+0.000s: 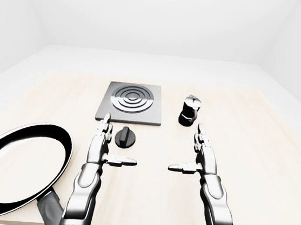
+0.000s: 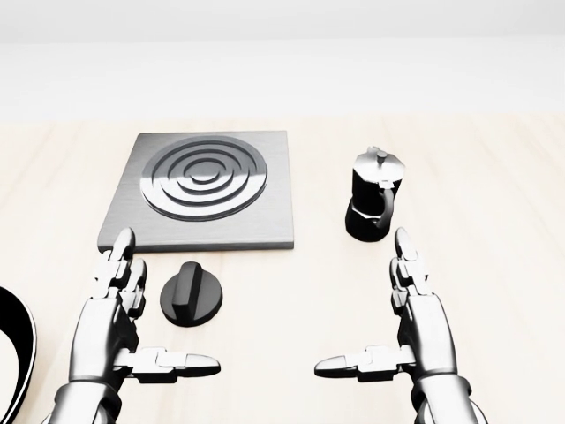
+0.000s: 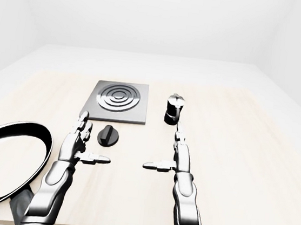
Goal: Turn on the stove.
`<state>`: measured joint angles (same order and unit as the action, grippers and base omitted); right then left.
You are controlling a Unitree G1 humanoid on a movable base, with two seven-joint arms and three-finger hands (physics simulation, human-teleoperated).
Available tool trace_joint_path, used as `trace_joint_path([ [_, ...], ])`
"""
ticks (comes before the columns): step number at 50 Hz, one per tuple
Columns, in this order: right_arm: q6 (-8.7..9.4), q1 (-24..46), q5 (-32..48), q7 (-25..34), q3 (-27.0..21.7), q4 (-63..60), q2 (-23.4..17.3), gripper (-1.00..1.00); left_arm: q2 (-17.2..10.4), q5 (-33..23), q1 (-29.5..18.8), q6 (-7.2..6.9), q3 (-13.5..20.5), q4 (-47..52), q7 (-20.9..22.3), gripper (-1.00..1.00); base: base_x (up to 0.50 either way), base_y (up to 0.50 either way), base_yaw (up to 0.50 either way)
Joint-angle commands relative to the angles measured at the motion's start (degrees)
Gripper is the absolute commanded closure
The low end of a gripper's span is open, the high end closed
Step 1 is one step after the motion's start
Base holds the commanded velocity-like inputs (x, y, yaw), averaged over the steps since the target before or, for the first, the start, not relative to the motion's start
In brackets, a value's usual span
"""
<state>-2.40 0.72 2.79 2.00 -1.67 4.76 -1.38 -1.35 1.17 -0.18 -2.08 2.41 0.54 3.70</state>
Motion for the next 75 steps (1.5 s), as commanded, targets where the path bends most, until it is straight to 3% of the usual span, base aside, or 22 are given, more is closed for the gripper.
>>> trace_joint_path([
  [1, 0.28, 0.0, 0.1, 0.0, 0.0, 0.1, 0.0, -1.00, 0.0, 0.0, -0.1, 0.02, 0.0, -0.3, 0.0, -1.00, 0.00, 0.00, 0.00],
  [6, -0.12, 0.2, 0.2, 0.0, 0.0, 0.6, 0.0, -1.00, 0.0, -0.1, 0.2, -0.67, -0.1, 0.4, -0.1, -1.00, 0.00, 0.00, 0.00],
  [14, -0.19, 0.3, 0.3, 0.0, 0.1, 1.0, 0.0, -1.00, -0.4, -0.1, -1.1, -0.58, 0.6, -2.4, -0.1, -1.00, 0.00, 0.00, 0.00],
  [18, -0.18, 0.2, 0.4, 0.1, 0.1, 1.1, 0.0, -1.00, -0.7, -0.7, -1.7, -1.90, 0.7, -3.6, -0.2, -1.00, 0.00, 0.00, 0.00],
  [25, -0.20, 0.3, 0.5, 0.2, 0.1, 1.3, 0.0, -1.00, -1.2, -1.1, -3.5, -1.51, 1.0, -7.6, -0.1, -1.00, 0.00, 0.00, 0.00],
  [26, -0.13, 0.3, 0.5, 0.2, 0.1, 1.3, 0.0, -1.00, -1.2, -1.2, -3.6, -2.03, 1.0, -7.2, -0.1, -1.00, 0.00, 0.00, 0.00],
  [27, -0.27, 0.4, 0.5, 0.2, 0.1, 1.5, 0.0, -1.00, -1.3, -1.2, -3.9, -1.54, 1.1, -8.1, -0.1, -1.00, 0.00, 0.00, 0.00],
  [35, 0.05, 0.3, 0.5, 0.2, 0.2, 1.2, 0.0, -1.00, -1.5, -1.5, -4.8, -1.53, 1.2, -10.0, 0.0, -1.00, 0.00, 0.00, 0.00],
  [36, 0.01, 0.3, 0.5, 0.2, 0.2, 1.2, 0.0, -1.00, -1.6, -1.6, -5.2, -0.91, 1.3, -11.1, 0.0, -1.00, 0.00, 0.00, 0.00],
  [39, -0.29, 0.4, 0.5, 0.2, 0.2, 1.7, 0.0, -1.00, -1.6, -1.8, -5.1, -1.52, 1.1, -10.9, -0.1, -1.00, 0.00, 0.00, 0.00],
  [44, 0.14, 0.3, 0.5, 0.3, 0.2, 1.2, 0.0, -1.00, -1.7, -2.5, -5.4, -1.08, 1.0, -11.8, -0.1, -1.00, 0.00, 0.00, 0.00],
  [50, 0.16, 0.4, 0.5, 0.3, 0.2, 1.4, 0.0, -1.00, -1.6, -3.1, -5.2, -1.52, 0.6, -11.6, 0.4, -1.00, 0.00, 0.00, 0.00],
  [52, 0.09, 0.5, 0.5, 0.3, 0.2, 1.5, 0.0, -1.00, -1.7, -3.6, -5.2, -0.81, 0.5, -12.4, 0.6, -1.00, 0.00, 0.00, 0.00],
  [58, 0.09, 0.5, 0.5, 0.2, 0.2, 1.8, 0.0, -1.00, -1.6, -4.2, -5.1, -0.99, 0.2, -12.4, 1.1, -1.00, 0.00, 0.00, 0.00],
  [61, 0.42, 0.4, 0.6, 0.3, 0.3, 1.4, 0.0, -1.00, -1.6, -4.6, -5.2, -0.22, 0.1, -13.4, 1.3, -1.00, 0.00, 0.00, 0.00],
  [65, 0.39, 0.4, 0.6, 0.3, 0.2, 1.4, 0.0, -1.00, -1.6, -5.0, -5.0, -0.52, -0.1, -12.9, 1.6, -1.00, 0.00, 0.00, 0.00],
  [70, 0.31, 0.5, 0.5, 0.3, 0.2, 1.7, 0.0, -1.00, -1.5, -5.4, -5.2, 0.08, -0.1, -13.8, 1.8, -1.00, 0.00, 0.00, 0.00],
  [71, 0.14, 0.6, 0.6, 0.3, 0.2, 2.0, -0.1, -1.00, -1.5, -5.4, -5.1, -0.01, -0.1, -13.7, 1.8, -1.00, 0.00, 0.00, 0.00],
  [72, -2.04, 0.9, 0.6, 0.2, 0.1, 4.5, 0.0, -1.00, -1.5, -5.4, -5.3, 0.02, -0.1, -14.3, 2.0, -1.00, 0.00, 0.00, 0.00],
  [73, -2.60, 1.1, 0.6, 0.1, 0.1, 6.5, 0.0, -1.00, -1.6, -5.4, -5.4, 0.15, -0.1, -14.6, 2.0, -1.00, 0.00, 0.00, 0.00],
  [74, -0.74, 0.8, 0.6, 0.2, 0.2, 3.2, -0.1, -1.00, -1.6, -5.4, -5.6, 0.37, 0.0, -15.2, 2.1, -1.00, 0.00, 0.00, 0.00],
  [75, -0.01, 0.8, 0.6, 0.2, 0.2, 2.5, -0.1, -1.00, -1.6, -5.3, -5.7, 0.38, 0.1, -15.4, 2.1, -1.00, 0.00, 0.00, 0.00],
])
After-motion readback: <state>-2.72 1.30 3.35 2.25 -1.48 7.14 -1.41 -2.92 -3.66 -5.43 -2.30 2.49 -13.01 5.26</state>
